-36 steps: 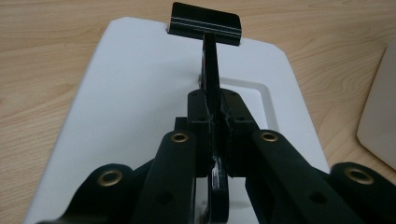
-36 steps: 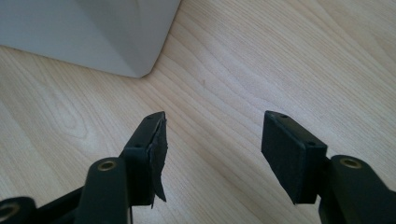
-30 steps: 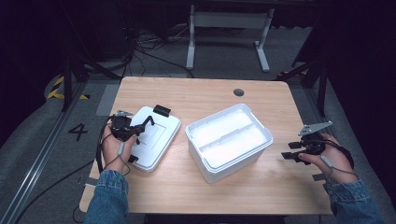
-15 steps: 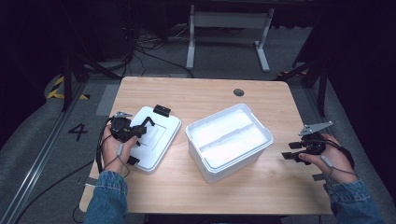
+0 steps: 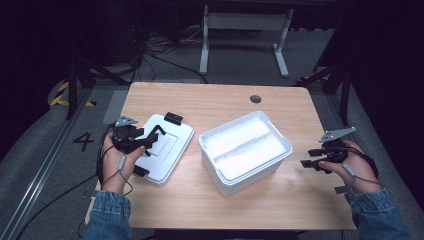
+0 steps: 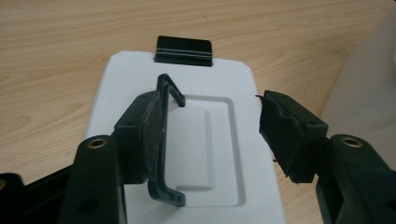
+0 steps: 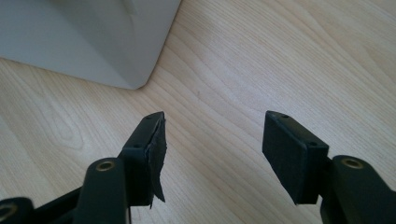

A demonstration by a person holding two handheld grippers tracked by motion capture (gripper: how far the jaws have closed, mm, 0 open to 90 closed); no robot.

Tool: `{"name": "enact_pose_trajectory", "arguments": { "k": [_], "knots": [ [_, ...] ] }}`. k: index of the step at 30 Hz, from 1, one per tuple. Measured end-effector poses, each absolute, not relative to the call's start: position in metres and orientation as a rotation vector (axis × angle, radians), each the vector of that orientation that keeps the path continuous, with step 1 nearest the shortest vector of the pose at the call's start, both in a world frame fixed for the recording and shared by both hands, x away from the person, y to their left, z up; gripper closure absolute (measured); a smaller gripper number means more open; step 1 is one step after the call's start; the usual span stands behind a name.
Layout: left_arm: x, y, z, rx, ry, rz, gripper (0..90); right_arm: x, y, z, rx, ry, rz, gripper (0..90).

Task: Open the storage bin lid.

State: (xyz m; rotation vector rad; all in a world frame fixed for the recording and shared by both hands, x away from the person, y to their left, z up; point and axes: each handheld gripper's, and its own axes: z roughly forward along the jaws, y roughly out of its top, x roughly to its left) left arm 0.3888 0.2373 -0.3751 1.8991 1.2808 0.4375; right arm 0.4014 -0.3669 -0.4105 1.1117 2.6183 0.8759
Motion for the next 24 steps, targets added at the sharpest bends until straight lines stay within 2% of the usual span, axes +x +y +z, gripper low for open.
{"name": "enact_pose_trajectory", "arguments": {
  "k": [11, 16, 24],
  "knots": [
    [0.351, 0.213, -0.359, 1.977, 1.168, 0.386, 36.7, 0.398, -0.370, -0.410, 1.122, 2.610, 0.876, 41.0],
    [0.334, 0.192, -0.364, 2.020, 1.112, 0.351, 36.5, 0.396, -0.372, -0.410, 1.132, 2.607, 0.877, 41.0],
    [0.327, 0.166, -0.373, 2.084, 1.061, 0.286, 35.9, 0.396, -0.374, -0.411, 1.133, 2.605, 0.875, 41.0]
  ]
}}
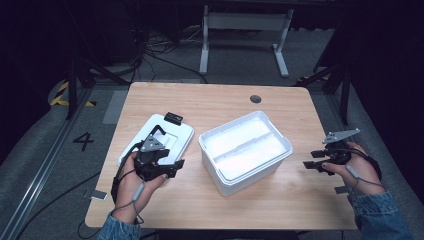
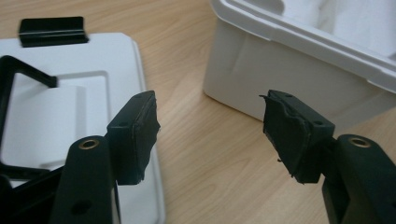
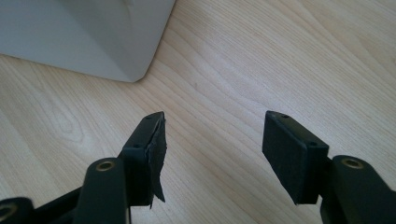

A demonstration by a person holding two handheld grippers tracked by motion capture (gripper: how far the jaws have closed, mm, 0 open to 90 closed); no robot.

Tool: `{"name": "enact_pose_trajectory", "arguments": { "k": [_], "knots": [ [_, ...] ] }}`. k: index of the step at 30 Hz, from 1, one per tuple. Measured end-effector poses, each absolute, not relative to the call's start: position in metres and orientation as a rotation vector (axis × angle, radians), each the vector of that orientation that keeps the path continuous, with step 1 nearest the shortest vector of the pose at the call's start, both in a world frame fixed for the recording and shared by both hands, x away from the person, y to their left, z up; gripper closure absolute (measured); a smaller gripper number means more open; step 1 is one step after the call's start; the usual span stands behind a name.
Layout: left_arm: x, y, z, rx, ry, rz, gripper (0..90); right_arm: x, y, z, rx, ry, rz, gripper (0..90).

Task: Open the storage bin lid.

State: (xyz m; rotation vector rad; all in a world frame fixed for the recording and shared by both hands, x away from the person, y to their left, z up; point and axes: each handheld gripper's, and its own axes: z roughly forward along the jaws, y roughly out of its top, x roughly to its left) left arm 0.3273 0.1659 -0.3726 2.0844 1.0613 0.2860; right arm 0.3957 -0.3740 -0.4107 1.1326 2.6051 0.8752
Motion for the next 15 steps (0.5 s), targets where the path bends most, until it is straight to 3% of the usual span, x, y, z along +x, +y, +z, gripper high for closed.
{"name": "enact_pose_trajectory", "arguments": {
  "k": [15],
  "knots": [
    [0.320, 0.122, -0.411, 2.145, 0.988, 0.237, 33.4, 0.396, -0.373, -0.412, 1.127, 2.614, 0.875, 40.9]
  ]
}}
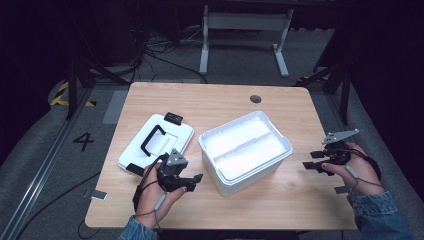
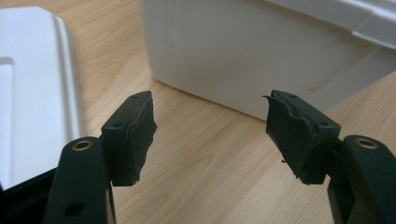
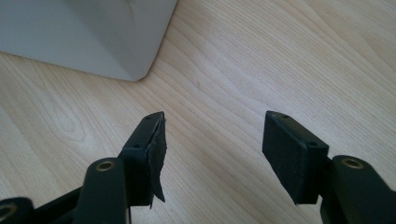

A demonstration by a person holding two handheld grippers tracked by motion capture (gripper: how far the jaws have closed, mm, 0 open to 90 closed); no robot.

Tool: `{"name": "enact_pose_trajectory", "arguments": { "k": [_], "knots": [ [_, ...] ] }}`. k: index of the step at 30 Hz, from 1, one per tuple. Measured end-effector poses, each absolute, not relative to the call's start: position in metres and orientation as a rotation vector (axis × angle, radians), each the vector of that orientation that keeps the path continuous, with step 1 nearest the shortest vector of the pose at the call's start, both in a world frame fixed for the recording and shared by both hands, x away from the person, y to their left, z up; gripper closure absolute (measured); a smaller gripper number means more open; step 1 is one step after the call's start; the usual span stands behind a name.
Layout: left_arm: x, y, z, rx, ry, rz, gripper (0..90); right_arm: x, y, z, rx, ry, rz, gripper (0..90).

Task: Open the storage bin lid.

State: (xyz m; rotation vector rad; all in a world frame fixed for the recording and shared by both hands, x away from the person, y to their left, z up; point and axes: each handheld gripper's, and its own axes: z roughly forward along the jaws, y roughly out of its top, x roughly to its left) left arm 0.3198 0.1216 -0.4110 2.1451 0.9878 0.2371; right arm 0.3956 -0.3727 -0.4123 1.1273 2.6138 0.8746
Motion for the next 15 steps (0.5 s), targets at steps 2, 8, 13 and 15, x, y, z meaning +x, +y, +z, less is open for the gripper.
{"name": "enact_pose_trajectory", "arguments": {
  "k": [2, 8, 13, 15],
  "knots": [
    [0.319, 0.118, -0.414, 2.133, 0.992, 0.248, 33.2, 0.396, -0.372, -0.413, 1.131, 2.617, 0.875, 41.0],
    [0.320, 0.112, -0.421, 2.126, 1.002, 0.263, 31.1, 0.396, -0.372, -0.417, 1.135, 2.624, 0.869, 40.9],
    [0.320, 0.110, -0.426, 2.156, 1.001, 0.244, 31.0, 0.396, -0.371, -0.417, 1.134, 2.623, 0.865, 40.8],
    [0.320, 0.110, -0.427, 2.163, 1.005, 0.235, 30.5, 0.396, -0.370, -0.418, 1.135, 2.626, 0.864, 40.7]
  ]
}}
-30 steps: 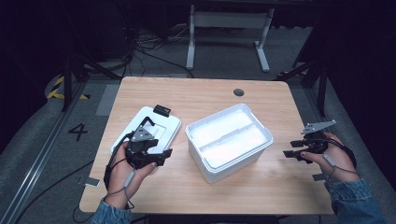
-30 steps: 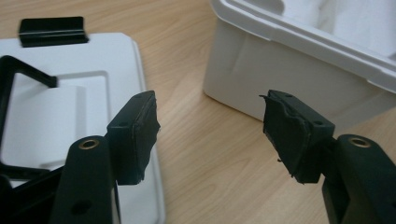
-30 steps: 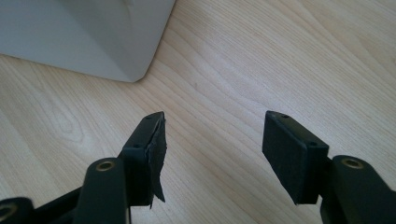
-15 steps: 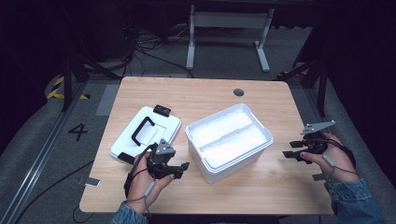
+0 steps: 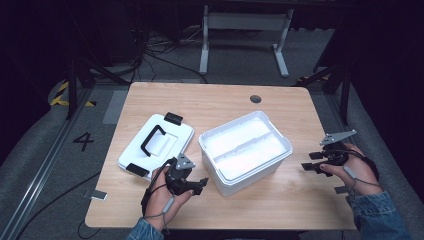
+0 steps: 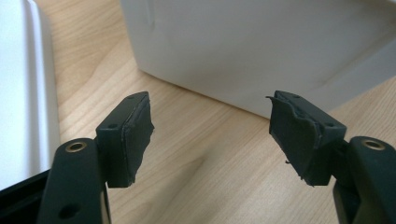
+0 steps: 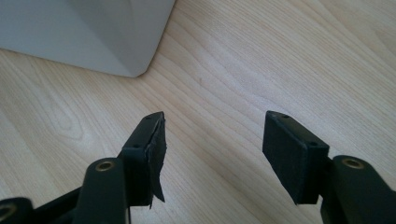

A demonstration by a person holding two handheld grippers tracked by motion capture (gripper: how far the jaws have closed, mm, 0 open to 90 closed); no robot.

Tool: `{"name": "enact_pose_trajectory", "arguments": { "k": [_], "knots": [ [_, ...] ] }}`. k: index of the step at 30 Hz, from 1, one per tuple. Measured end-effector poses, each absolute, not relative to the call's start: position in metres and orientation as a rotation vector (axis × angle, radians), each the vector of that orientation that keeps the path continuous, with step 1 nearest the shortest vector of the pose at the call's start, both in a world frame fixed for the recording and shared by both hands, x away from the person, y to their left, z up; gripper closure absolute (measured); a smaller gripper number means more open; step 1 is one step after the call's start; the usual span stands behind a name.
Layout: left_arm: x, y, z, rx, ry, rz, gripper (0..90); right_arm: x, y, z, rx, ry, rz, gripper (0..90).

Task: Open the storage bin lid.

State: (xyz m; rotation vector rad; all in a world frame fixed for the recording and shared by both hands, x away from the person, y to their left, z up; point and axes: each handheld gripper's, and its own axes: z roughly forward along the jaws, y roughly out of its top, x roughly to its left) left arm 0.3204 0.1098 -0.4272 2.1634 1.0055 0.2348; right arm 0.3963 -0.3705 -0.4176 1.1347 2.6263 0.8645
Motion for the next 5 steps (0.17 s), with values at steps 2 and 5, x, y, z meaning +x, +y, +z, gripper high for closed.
{"name": "enact_pose_trajectory", "arguments": {
  "k": [2, 5],
  "knots": [
    [0.3203, 0.1090, -0.4280, 2.166, 1.011, 0.228, 30.1, 0.3961, -0.3706, -0.4176, 1.136, 2.627, 0.866, 40.7],
    [0.3209, 0.1094, -0.4283, 2.147, 1.034, 0.229, 26.4, 0.3958, -0.3710, -0.4175, 1.136, 2.624, 0.865, 40.7]
  ]
}}
